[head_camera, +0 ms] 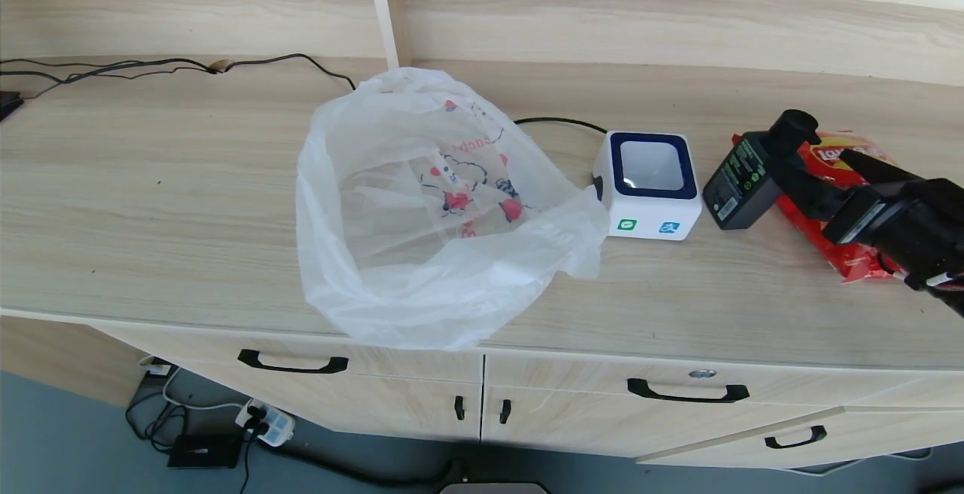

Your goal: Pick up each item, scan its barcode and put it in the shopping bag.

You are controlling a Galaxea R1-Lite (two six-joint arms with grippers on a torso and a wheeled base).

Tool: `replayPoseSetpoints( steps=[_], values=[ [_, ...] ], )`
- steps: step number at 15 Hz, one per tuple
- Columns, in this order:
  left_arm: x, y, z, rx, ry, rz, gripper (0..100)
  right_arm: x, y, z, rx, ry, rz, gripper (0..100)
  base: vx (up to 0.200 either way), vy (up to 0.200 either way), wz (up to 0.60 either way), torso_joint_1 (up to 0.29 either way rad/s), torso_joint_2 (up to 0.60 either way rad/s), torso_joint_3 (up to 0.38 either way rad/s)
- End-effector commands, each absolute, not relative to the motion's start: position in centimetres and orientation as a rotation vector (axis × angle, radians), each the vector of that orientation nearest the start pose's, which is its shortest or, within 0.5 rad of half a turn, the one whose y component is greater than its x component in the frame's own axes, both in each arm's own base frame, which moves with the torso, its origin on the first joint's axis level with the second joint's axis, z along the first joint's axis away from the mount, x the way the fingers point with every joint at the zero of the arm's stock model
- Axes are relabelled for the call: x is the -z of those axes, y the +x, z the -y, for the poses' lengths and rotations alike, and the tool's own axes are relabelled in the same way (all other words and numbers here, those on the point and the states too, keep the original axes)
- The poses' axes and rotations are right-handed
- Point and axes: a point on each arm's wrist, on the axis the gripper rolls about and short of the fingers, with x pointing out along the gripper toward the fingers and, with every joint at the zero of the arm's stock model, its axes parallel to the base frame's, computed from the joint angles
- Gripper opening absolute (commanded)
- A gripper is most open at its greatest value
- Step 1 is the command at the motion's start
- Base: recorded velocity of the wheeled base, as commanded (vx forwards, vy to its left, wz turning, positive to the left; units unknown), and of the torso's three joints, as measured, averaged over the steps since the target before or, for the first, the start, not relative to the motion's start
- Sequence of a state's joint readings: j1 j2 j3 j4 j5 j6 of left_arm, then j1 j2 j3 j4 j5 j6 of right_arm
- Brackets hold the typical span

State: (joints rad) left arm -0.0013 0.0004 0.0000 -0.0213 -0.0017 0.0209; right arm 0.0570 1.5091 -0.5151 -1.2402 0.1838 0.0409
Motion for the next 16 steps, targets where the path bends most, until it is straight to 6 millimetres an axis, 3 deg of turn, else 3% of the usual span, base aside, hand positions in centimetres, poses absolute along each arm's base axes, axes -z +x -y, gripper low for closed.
replayPoseSetpoints(
  steps=[1, 8, 16],
  values=[
    [-7.8, -2.3, 0.0, 0.001, 0.020, 0.021, 100, -20.9, 24.3, -2.0, -0.252, 0.012, 0.229, 100, 0.000, 0.000, 0.00, 0.000, 0.00, 0.000],
    [-7.8, -2.3, 0.0, 0.001, 0.020, 0.023, 100, -19.8, 25.7, -2.2, -0.250, -0.015, 0.203, 100, 0.000, 0.000, 0.00, 0.000, 0.00, 0.000],
    [-7.8, -2.3, 0.0, 0.001, 0.020, 0.023, 100, -20.3, 28.2, -2.5, -0.251, -0.018, 0.230, 100, 0.000, 0.000, 0.00, 0.000, 0.00, 0.000]
  ],
)
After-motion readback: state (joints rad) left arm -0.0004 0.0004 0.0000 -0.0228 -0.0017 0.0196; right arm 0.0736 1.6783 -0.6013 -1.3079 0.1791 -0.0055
